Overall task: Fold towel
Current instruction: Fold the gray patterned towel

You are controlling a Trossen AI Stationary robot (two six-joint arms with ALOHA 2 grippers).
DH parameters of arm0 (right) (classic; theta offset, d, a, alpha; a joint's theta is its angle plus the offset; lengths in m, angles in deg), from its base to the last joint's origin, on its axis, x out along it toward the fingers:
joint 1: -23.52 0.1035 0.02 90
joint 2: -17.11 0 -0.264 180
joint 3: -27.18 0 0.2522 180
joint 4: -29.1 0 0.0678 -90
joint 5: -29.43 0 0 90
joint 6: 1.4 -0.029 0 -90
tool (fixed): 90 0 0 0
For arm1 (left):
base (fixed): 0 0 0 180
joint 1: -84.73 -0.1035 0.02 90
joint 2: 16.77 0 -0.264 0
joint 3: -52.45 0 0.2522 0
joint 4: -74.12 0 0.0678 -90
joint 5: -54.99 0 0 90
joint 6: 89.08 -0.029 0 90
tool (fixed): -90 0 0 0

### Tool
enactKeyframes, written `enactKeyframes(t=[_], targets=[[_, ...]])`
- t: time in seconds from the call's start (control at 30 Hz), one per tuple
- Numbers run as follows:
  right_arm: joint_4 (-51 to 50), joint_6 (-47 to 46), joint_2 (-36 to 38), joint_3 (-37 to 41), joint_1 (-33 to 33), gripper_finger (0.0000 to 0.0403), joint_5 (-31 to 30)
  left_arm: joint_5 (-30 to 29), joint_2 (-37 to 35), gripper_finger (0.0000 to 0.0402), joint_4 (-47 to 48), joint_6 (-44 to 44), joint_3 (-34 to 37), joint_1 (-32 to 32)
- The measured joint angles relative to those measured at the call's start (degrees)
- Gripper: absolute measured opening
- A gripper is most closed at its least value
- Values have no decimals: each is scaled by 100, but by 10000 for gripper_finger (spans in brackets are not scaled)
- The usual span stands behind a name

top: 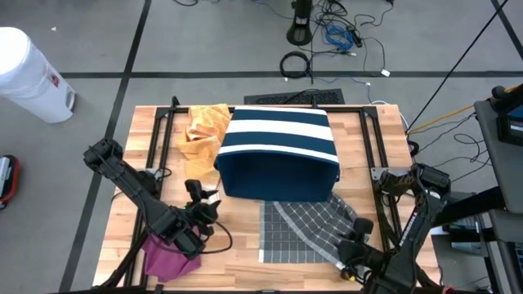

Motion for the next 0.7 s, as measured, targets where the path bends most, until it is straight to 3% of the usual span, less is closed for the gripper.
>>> enactKeyframes(t=[0.13,0.3,0.47,0.7], targets=[[-138,-42,0,2,-55,128,-591,-687,0,174,265,502,2,-7],[-407,-20,0,2,-266,128,-832,-1598,0,174,407,683,2,-217],[-612,-5,4,2,-482,128,-859,-2407,0,174,225,-284,2,-503],[-602,238,7,2,-685,128,-966,-2520,0,174,-537,-2186,2,-1157]])
